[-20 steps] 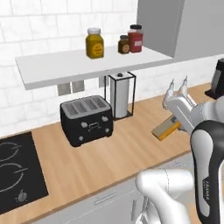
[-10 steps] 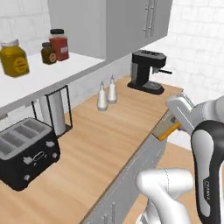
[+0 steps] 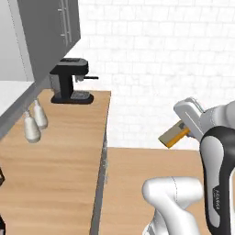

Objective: Start the toaster. Once the lever pops up, take the bread to the plate on the dining counter.

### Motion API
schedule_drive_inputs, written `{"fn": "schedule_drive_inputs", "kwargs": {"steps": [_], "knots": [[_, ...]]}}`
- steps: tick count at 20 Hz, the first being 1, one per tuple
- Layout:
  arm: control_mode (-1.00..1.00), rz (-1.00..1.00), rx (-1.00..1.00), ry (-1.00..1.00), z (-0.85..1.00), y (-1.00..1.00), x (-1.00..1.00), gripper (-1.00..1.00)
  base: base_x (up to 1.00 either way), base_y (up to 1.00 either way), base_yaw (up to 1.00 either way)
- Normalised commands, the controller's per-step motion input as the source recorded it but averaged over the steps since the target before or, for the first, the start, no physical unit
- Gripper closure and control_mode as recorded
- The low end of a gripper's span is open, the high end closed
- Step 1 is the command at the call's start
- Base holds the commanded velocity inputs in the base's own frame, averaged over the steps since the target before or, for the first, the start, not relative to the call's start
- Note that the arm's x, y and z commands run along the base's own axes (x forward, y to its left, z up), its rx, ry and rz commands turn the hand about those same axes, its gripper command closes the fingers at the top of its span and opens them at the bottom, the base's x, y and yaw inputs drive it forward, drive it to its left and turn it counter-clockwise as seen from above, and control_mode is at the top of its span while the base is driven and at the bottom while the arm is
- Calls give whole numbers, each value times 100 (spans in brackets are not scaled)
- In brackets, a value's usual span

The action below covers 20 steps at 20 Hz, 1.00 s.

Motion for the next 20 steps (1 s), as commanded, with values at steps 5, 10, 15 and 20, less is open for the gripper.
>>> {"fn": "schedule_drive_inputs", "kwargs": {"steps": [5, 10, 15, 20], "knots": [[100, 0, 0, 0, 0, 0, 0, 100, -3, -32, -65], [100, 0, 0, 0, 0, 0, 0, 100, -6, -56, -55], [100, 0, 0, 0, 0, 0, 0, 100, -3, -52, -56], [100, 0, 0, 0, 0, 0, 0, 100, -6, -30, -47]]}}
